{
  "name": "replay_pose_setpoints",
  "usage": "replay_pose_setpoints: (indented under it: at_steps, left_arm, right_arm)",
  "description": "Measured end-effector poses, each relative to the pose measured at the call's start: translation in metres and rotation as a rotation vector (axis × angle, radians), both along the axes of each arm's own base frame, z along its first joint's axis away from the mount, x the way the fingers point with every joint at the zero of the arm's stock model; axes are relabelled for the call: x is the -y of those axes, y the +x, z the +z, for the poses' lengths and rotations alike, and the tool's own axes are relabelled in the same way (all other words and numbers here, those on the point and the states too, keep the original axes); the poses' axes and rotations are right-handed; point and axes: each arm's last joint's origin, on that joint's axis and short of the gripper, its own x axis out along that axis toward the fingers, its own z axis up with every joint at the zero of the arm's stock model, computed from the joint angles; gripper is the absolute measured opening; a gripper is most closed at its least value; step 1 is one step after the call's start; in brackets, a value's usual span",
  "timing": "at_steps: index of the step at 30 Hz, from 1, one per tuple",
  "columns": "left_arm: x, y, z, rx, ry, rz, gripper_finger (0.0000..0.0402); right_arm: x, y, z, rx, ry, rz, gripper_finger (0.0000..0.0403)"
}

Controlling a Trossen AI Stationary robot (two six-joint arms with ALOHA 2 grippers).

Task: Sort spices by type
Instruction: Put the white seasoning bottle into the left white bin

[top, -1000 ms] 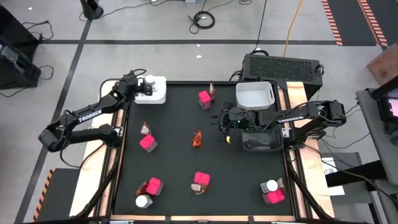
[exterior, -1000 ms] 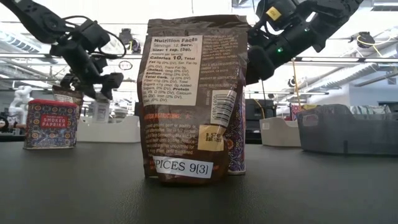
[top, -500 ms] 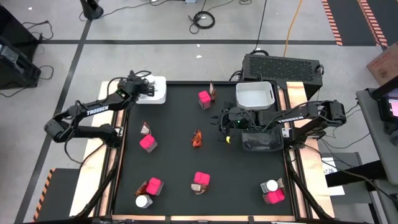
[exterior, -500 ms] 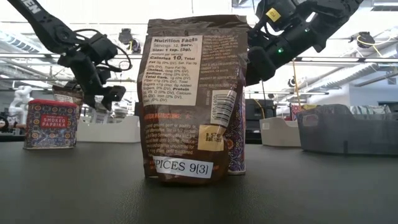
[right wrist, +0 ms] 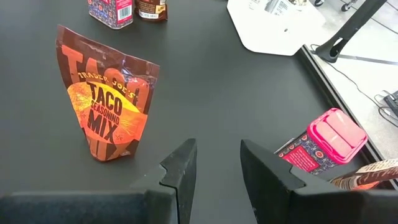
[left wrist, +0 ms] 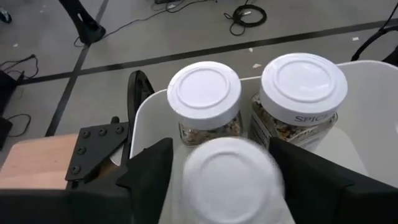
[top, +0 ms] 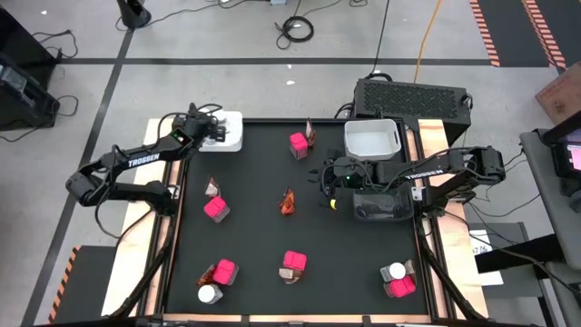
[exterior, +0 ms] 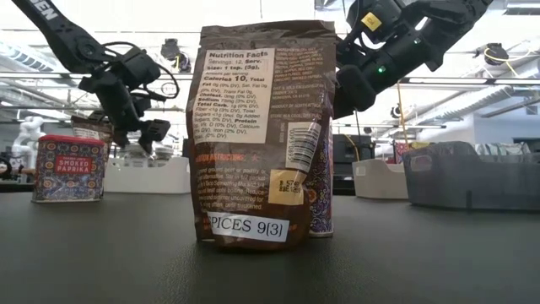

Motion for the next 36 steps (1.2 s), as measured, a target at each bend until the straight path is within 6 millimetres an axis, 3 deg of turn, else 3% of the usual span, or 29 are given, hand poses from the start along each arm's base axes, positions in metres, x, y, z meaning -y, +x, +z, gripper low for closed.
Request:
replay_pose_setpoints:
  at_steps: [7,16,23,29,36]
  left_arm:
    - [-0.002,0.002,0.009,-0.027,0.015,-0.036,0.0313]
    - [0.004,0.006,0.046,0.101,0.091,-0.164,0.0316]
    - [0.013,0.020,0.047,0.190,0.038,-0.364,0.0299]
    - [0.014,0.023,0.041,0.181,-0.018,-0.409,0.0238]
    - [0.010,0.014,0.029,0.128,-0.115,-0.350,0.0084]
  right_arm:
    - [0.000,0.000,0.000,0.000,0.000,0.000,0.0120]
    - [0.000,0.000,0.000,0.001,0.000,0.000,0.0120]
    - [0.000,0.002,0.003,0.032,-0.003,0.000,0.0120]
    - [0.000,0.002,0.004,0.048,-0.005,0.000,0.0120]
    - [0.000,0.002,0.004,0.054,0.014,-0.011,0.0120]
